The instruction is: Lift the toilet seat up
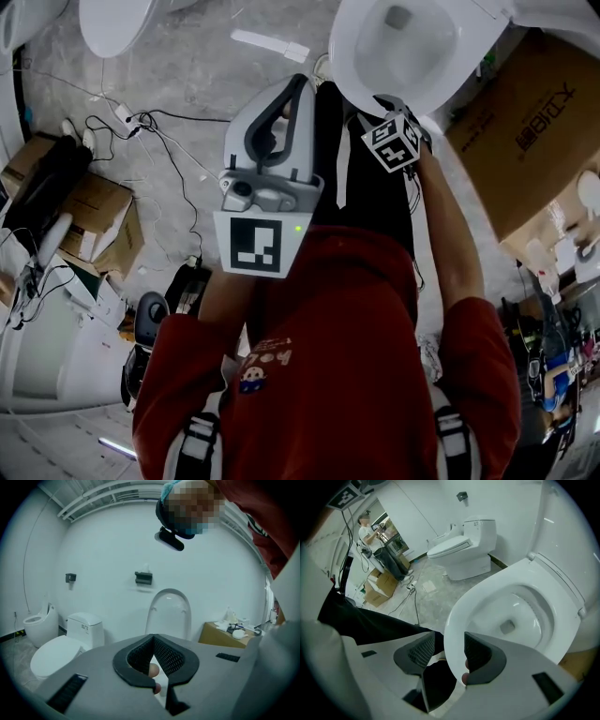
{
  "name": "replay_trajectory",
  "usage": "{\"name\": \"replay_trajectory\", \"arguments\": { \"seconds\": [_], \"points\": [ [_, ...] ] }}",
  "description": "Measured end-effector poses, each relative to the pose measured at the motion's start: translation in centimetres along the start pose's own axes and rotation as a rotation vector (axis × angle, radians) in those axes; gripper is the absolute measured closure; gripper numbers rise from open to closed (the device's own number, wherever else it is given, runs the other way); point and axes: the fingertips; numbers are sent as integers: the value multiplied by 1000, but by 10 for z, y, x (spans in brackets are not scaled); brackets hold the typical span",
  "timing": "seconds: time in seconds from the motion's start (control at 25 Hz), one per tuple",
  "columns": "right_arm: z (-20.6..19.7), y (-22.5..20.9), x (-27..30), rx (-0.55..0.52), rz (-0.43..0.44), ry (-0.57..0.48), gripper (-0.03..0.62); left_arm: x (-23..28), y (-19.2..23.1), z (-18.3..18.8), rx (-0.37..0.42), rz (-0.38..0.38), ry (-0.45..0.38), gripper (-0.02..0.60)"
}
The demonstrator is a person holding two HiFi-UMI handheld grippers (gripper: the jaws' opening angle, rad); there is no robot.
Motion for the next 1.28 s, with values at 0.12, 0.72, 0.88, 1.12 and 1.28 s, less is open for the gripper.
{"name": "replay_trajectory", "arguments": {
  "seconds": [0.12, 0.72, 0.88, 1.12, 1.28],
  "points": [
    [-6, -4, 8, -9, -7, 27, 415, -1, 3, -7, -8, 8, 12, 572],
    [-18, -6, 49, -84, 38, 125, 360, -7, 21, -35, -37, 36, 72, 572],
    [-19, -9, 60, -119, 23, 134, 355, -7, 21, -39, -44, 38, 84, 572],
    [-30, -11, 75, -140, 48, 185, 353, -10, 17, -49, -48, 41, 102, 572],
    [-38, -10, 83, -164, 75, 222, 353, -11, 15, -50, -53, 48, 102, 572]
  ]
}}
Point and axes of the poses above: the fingertips, and each gripper's own axes: x forward along the fingers, y to its left, z out of its top, and after that the axes turned 2 degrees about y, right-handed
